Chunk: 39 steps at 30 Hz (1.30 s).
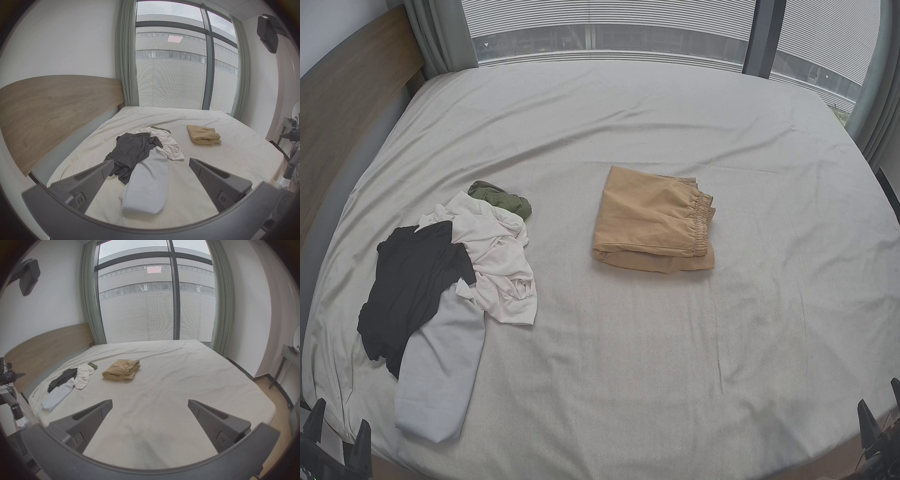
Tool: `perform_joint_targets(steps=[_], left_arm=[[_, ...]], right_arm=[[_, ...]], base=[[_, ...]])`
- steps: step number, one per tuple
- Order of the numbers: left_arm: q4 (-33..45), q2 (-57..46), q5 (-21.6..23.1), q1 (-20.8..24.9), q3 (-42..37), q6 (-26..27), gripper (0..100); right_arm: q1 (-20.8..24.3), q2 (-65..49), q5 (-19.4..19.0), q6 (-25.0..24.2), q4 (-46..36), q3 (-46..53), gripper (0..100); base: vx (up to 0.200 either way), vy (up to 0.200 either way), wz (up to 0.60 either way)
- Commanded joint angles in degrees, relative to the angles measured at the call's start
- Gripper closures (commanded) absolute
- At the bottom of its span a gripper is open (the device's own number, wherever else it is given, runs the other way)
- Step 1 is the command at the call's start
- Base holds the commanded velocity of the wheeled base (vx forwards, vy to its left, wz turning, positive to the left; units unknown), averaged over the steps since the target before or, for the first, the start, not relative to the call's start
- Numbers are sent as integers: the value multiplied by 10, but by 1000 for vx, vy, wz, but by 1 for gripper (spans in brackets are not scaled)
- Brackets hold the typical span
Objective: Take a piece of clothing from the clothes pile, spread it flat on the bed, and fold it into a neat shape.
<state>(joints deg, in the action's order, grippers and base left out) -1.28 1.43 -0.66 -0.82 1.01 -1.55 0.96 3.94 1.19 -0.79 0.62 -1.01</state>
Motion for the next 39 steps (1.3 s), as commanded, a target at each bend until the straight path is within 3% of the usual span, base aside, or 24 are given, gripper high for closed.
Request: perform_joint_targets(steps=[1, 12, 39], left_arm=[[9, -1, 3, 1, -10, 5, 0], [8, -13, 5, 6, -10, 6, 0], [8, -13, 4, 6, -10, 9, 0]], right_arm=[[-11, -36, -13, 3, -6, 10, 0], [-11, -36, -30, 18, -6, 10, 0], [-12, -36, -26, 10, -7, 10, 0]], base=[[0, 0, 0], [0, 0, 0], [0, 0, 0]])
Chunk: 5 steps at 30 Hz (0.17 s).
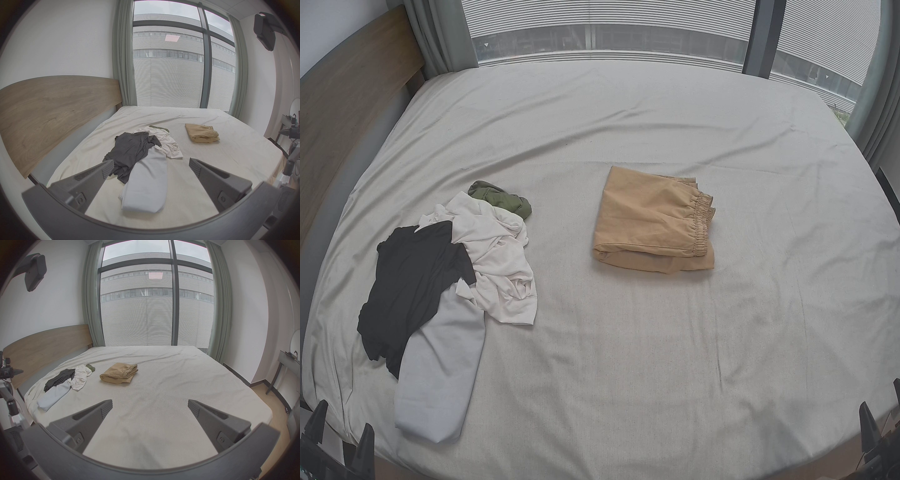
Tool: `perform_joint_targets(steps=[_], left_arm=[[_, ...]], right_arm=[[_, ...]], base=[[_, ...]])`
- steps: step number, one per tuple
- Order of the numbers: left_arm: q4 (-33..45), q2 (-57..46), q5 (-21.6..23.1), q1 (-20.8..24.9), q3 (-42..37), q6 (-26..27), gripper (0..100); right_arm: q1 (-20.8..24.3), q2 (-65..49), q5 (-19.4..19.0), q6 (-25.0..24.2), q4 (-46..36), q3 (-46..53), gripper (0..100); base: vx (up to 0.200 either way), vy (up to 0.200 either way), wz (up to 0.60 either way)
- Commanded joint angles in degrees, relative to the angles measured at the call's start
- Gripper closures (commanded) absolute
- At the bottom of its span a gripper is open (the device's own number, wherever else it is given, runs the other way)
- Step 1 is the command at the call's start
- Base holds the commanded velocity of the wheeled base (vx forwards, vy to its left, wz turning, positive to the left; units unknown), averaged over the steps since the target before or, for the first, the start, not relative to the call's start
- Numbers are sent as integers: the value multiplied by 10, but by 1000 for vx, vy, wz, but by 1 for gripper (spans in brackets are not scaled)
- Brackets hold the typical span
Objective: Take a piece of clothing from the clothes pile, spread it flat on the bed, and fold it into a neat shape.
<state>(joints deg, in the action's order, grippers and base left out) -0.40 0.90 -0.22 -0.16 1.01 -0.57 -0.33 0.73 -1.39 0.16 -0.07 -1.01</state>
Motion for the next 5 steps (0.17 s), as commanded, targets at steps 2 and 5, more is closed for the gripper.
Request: perform_joint_targets(steps=[2, 5], left_arm=[[0, -8, 0, 0, -10, 0, 0], [0, -8, 0, 0, -10, 0, 0]], right_arm=[[1, -4, 0, 1, 0, 10, 0], [1, -4, -1, 1, 0, 10, 0]], base=[[0, 0, 0], [0, 0, 0]])
